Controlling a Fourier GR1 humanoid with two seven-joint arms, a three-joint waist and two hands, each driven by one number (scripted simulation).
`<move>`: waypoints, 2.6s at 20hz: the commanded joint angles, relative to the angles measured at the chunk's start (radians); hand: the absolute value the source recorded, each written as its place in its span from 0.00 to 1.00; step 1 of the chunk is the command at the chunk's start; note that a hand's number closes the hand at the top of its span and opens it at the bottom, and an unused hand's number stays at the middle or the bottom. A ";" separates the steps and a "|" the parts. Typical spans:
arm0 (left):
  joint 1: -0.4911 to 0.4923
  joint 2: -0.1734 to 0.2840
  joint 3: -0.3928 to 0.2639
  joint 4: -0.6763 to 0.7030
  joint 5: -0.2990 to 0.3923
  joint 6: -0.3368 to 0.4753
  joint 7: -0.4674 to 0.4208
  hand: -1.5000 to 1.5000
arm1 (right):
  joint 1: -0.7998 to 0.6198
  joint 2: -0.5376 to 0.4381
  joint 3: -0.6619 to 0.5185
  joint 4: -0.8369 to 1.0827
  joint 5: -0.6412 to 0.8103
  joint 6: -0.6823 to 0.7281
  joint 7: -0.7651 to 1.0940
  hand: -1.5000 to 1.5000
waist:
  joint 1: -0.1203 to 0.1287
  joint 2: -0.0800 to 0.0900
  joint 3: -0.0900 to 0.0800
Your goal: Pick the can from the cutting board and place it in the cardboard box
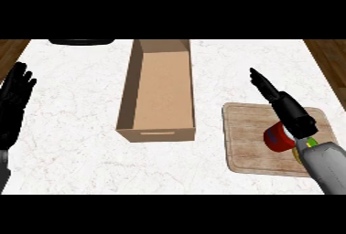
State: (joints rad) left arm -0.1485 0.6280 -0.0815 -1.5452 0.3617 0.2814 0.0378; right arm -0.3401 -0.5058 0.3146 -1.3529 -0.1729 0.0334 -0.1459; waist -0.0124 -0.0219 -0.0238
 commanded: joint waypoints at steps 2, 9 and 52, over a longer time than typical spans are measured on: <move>0.065 0.010 -0.022 -0.024 -0.078 0.040 0.026 0.50 | 0.035 -0.048 -0.133 0.019 -0.116 0.074 -0.030 0.00 | 0.014 0.020 0.025; 0.149 0.068 -0.032 0.136 -0.170 0.057 0.004 0.50 | 0.169 -0.338 -0.068 -0.004 0.257 0.020 -0.185 0.00 | -0.021 0.025 0.023; 0.026 -0.095 0.060 0.219 -0.394 -0.027 0.048 0.50 | -0.036 -0.276 -0.104 0.215 0.679 0.489 -0.201 0.00 | 0.014 0.021 0.024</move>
State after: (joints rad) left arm -0.1094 0.5379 -0.0425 -1.2902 -0.0006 0.2591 0.0462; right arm -0.3665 -0.7991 0.2411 -1.0957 0.4812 0.4683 -0.3883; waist 0.0031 -0.0001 0.0000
